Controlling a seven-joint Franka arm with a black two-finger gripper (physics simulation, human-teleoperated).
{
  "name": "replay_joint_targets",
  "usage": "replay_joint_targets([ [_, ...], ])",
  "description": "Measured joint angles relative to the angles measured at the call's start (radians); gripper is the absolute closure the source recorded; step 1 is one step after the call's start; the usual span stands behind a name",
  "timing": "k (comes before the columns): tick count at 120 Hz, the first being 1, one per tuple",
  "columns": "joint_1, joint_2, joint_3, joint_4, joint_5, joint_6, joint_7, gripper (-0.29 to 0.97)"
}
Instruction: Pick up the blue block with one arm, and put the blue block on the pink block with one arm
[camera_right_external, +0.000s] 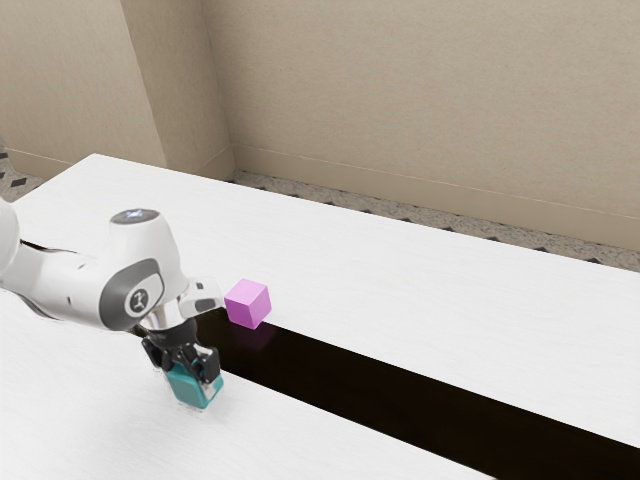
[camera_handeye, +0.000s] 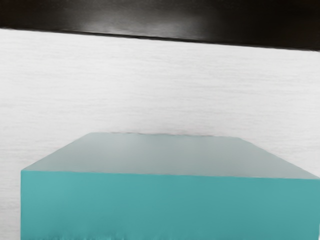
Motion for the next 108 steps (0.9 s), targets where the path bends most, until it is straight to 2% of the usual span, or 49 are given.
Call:
replay_joint_targets([
  [14,-0.01,0.008,0.003,0.14,0.069,-0.01,-0.01,0.35],
  [36,-0.032,0.167,0.038,0.465,0.136,-0.131,-0.021,0.38],
  [49,-0.019,0.223,0.07,0.516,0.151,-0.179,-0.021,0.38],
  [69,-0.023,0.34,0.074,0.649,0.16,-0.219,-0.013,0.38],
  [108,-0.025,0.385,0.075,0.658,0.152,-0.234,-0.002,0.39],
])
